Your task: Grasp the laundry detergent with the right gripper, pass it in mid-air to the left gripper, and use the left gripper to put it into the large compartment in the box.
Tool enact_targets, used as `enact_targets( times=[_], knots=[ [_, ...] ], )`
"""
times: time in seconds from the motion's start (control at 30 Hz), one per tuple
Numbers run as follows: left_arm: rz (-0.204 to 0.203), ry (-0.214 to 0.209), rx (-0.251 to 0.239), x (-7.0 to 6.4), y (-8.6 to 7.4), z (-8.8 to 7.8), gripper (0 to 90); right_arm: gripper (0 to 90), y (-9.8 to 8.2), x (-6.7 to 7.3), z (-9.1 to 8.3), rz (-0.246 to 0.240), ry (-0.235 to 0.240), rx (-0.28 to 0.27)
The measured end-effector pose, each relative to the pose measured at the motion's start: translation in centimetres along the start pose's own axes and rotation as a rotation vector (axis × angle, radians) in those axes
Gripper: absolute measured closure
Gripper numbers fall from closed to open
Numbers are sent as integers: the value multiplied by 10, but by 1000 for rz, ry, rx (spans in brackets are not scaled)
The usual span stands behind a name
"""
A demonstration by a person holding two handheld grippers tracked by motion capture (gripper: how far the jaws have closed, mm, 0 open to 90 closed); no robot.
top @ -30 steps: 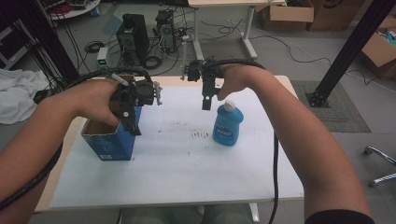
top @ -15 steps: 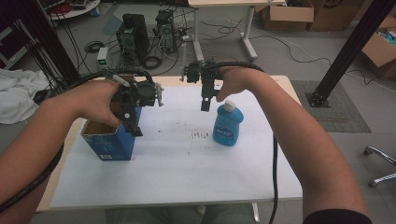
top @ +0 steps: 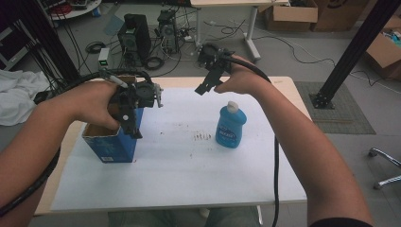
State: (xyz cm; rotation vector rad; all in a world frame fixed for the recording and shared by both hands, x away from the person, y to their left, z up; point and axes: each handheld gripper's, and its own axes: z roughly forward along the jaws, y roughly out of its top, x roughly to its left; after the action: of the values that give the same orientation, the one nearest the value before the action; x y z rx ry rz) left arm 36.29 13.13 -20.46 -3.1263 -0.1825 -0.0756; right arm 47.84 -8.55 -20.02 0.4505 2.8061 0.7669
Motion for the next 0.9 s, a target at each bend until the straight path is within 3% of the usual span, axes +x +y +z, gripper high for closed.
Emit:
enact_targets(
  times=[0.27, 0.5, 0.67, 0.8, 0.83, 0.9],
  knots=[
    [0, 7, 2, -3, 1, -2, 1, 0, -30, -24, -32, 151, -59, -196],
    [13, 11, 4, -4, 6, -3, 1, 0, -75, -36, -56, 210, -137, -300],
    [33, 13, -10, -7, 9, -3, 1, 0, -110, -39, -67, 270, -127, -364],
    [36, 13, -26, -7, 9, -3, 1, 0, -137, -37, -73, 295, -166, -383],
    [29, 15, -33, -6, 8, -2, 1, 0, -144, -37, -74, 307, -149, -391],
    [31, 14, -27, -4, 8, -2, 1, 0, -157, -35, -78, 320, -164, -414]
  ],
)
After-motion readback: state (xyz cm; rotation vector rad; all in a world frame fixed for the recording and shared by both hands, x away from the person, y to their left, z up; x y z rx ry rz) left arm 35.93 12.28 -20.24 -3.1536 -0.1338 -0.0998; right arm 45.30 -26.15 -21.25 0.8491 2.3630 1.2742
